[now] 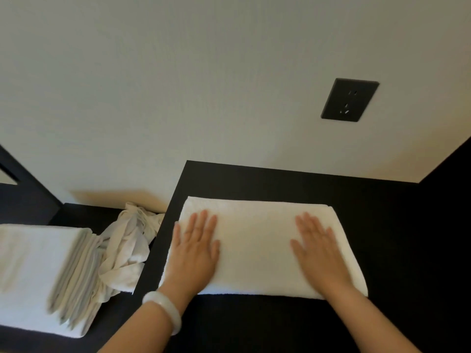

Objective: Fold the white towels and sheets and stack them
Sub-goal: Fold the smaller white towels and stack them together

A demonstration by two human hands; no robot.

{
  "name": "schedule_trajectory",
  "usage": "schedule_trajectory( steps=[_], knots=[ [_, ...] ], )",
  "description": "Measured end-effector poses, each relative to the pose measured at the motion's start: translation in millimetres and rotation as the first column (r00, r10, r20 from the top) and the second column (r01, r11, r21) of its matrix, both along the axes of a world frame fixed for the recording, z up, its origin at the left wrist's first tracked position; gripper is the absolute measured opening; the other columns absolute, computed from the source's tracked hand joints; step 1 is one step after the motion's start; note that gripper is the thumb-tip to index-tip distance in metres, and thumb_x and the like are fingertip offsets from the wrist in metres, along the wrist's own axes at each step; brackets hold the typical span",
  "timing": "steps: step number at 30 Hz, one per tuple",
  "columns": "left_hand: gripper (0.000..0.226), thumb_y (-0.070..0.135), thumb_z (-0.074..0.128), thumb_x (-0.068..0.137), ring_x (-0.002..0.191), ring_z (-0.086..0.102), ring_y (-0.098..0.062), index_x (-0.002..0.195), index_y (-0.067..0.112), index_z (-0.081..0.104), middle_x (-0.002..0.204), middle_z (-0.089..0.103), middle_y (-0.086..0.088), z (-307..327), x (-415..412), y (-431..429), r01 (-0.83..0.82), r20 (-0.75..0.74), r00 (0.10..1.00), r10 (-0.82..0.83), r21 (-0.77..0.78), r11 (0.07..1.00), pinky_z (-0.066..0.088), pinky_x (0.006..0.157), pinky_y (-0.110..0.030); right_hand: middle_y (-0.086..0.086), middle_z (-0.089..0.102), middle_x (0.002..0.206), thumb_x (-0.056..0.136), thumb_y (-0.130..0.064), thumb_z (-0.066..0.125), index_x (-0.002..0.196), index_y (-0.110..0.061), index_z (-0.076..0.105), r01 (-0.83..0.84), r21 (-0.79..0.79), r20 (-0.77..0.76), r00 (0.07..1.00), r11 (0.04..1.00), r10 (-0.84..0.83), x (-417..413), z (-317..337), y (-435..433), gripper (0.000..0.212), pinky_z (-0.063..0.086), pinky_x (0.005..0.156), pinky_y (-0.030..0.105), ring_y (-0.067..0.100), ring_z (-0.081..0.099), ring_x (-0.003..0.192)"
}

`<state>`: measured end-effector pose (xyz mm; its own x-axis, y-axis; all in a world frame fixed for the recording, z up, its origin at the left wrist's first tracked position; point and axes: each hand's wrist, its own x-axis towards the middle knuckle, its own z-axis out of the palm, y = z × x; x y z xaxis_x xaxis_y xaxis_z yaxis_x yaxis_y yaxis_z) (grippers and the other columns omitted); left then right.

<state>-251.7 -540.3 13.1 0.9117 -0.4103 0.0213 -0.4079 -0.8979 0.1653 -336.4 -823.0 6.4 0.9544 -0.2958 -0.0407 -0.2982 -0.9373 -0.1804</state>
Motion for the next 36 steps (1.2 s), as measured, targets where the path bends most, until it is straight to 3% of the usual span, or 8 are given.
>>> schedule_trajectory(
  steps=[5,9,12,15,26,30,33,36],
  knots=[
    [0.061,0.045,0.009,0.102,0.151,-0.012,-0.023,0.155,0.026,-0.014,0.164,-0.014,-0.002,14,15,31,-0.189,-0.072,0.979,0.191,0.035,0.981,-0.001,0.123,-0.046,-0.008,-0.004,0.165,0.094,-0.058,0.0,0.151,-0.03,-0.013,0.158,-0.143,-0.091,0.981,0.977,-0.172,-9,17,-41,0.065,-0.006,0.124,0.044,0.009,-0.016,0.146],
    [0.062,0.034,0.019,0.103,0.149,-0.021,-0.026,0.156,0.015,-0.007,0.163,-0.018,-0.008,34,20,-35,0.008,0.109,0.994,-0.013,0.043,0.999,-0.013,0.12,-0.048,0.004,0.026,0.162,0.101,-0.035,0.037,0.154,-0.015,0.028,0.0,-0.125,0.197,0.98,0.992,0.025,37,41,25,0.058,-0.002,0.123,0.045,0.021,0.009,0.152],
    [0.057,0.035,0.015,0.105,0.15,-0.019,-0.022,0.157,0.018,-0.001,0.164,-0.011,-0.003,32,25,-82,0.22,0.039,0.974,-0.223,0.071,0.973,-0.013,0.12,-0.049,-0.002,0.003,0.166,0.105,-0.038,0.029,0.158,-0.021,0.007,-0.198,-0.004,0.082,0.977,0.98,0.197,67,31,72,0.06,-0.014,0.12,0.038,0.013,-0.009,0.152],
    [0.056,0.041,0.013,0.105,0.15,-0.016,-0.018,0.157,0.03,-0.002,0.165,-0.009,0.006,13,39,-67,0.17,-0.059,0.985,-0.164,0.103,0.98,-0.012,0.119,-0.048,-0.007,-0.01,0.165,0.105,-0.044,0.019,0.157,-0.025,-0.006,-0.222,0.006,-0.02,0.975,0.975,0.222,71,15,54,0.06,-0.016,0.12,0.034,0.007,-0.018,0.149],
    [0.059,0.042,0.013,0.103,0.152,-0.007,-0.024,0.158,0.023,0.002,0.165,-0.006,-0.002,16,72,-1,-0.178,-0.026,0.983,0.182,0.106,0.978,0.001,0.122,-0.052,0.0,-0.004,0.166,0.103,-0.05,0.011,0.158,-0.023,-0.002,0.193,-0.164,-0.063,0.977,0.967,-0.206,65,37,-38,0.062,-0.004,0.121,0.056,0.024,-0.011,0.152],
    [0.057,0.032,0.025,0.099,0.149,0.022,-0.03,0.15,0.01,0.035,0.16,0.027,-0.011,39,32,-69,0.143,0.155,0.979,-0.136,-0.034,0.989,0.018,0.119,-0.058,-0.006,-0.005,0.163,0.1,-0.05,0.007,0.157,-0.029,0.004,-0.181,-0.064,0.099,0.977,0.981,0.187,68,36,43,0.061,-0.016,0.119,0.048,0.018,-0.009,0.152],
    [0.06,0.039,0.001,0.099,0.151,-0.011,-0.02,0.157,0.024,-0.002,0.162,-0.014,0.002,21,6,-83,0.255,0.012,0.967,-0.255,0.025,0.967,-0.008,0.122,-0.049,-0.01,-0.017,0.162,0.102,-0.047,0.012,0.156,-0.031,-0.007,-0.329,-0.047,-0.06,0.944,0.943,0.326,55,11,59,0.059,-0.019,0.12,0.042,0.009,-0.022,0.148],
    [0.06,0.049,-0.009,0.093,0.145,-0.029,-0.013,0.15,0.036,-0.023,0.157,-0.029,0.012,5,8,-42,0.172,-0.051,0.984,-0.168,0.078,0.982,-0.018,0.118,-0.043,-0.01,-0.015,0.164,0.104,-0.045,0.013,0.154,-0.032,-0.014,-0.135,-0.041,-0.016,0.991,0.99,0.135,47,6,12,0.058,-0.017,0.12,0.036,0.004,-0.024,0.146]
  ],
)
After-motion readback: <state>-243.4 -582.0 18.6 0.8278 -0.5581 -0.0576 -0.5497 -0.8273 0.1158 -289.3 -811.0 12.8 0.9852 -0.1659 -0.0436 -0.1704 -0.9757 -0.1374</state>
